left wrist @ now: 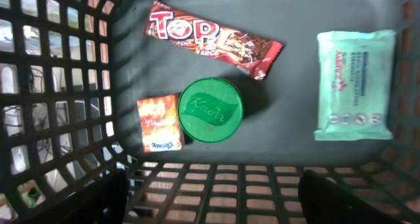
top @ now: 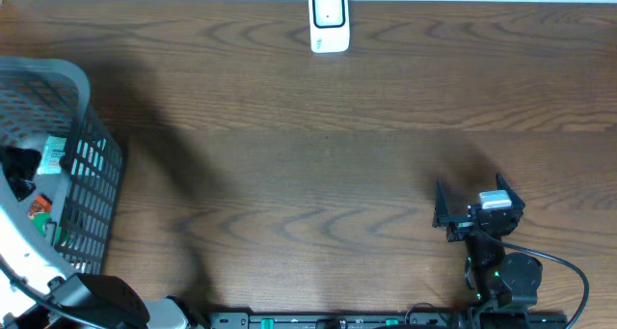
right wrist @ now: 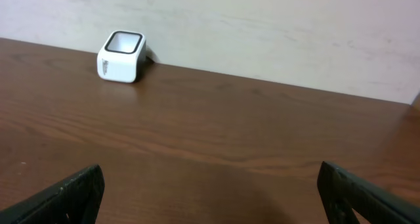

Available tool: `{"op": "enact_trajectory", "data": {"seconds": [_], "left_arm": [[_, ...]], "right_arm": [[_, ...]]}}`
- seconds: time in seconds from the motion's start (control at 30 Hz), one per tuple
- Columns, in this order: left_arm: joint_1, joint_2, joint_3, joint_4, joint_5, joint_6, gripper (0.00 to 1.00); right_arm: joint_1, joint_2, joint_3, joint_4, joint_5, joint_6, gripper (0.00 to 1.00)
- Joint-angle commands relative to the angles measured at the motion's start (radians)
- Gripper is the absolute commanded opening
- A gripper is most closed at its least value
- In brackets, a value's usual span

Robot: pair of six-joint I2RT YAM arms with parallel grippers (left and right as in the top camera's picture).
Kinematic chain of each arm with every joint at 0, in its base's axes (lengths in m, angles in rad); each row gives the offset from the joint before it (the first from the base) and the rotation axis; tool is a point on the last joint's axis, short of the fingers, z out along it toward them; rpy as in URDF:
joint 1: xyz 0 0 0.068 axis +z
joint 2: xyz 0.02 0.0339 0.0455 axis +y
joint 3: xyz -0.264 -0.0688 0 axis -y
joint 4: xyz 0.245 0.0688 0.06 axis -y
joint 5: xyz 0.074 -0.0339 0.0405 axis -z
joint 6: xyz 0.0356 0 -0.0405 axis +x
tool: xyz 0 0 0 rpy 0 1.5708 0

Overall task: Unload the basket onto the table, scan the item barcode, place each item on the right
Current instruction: 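Raise the left gripper and move it over the grey basket, then lower the left gripper into the basket and grasp the green-lidded jar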

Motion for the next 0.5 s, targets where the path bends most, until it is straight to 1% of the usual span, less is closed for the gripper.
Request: {"op": "enact_trajectory", "data": {"seconds": [0.0,0.23,0.47], "left_arm": [[0.004,0.004,-0.08,0.032,-0.024,-0.021,0.83],[0.004,0.004,-0.248,0.146,-0.019,-0.035,0.84],[0.004,0.004,-0.293,0.172,-0.019,-0.035,0.84]], "right_arm": [[0.015,0.0,-0.001,-0.003,-0.002,0.011,0.99],[0.015,0.0,-0.001,-0.003,-0.002,0.011,0.99],[0.015,0.0,-0.001,-0.003,-0.002,0.011,0.99]]}}
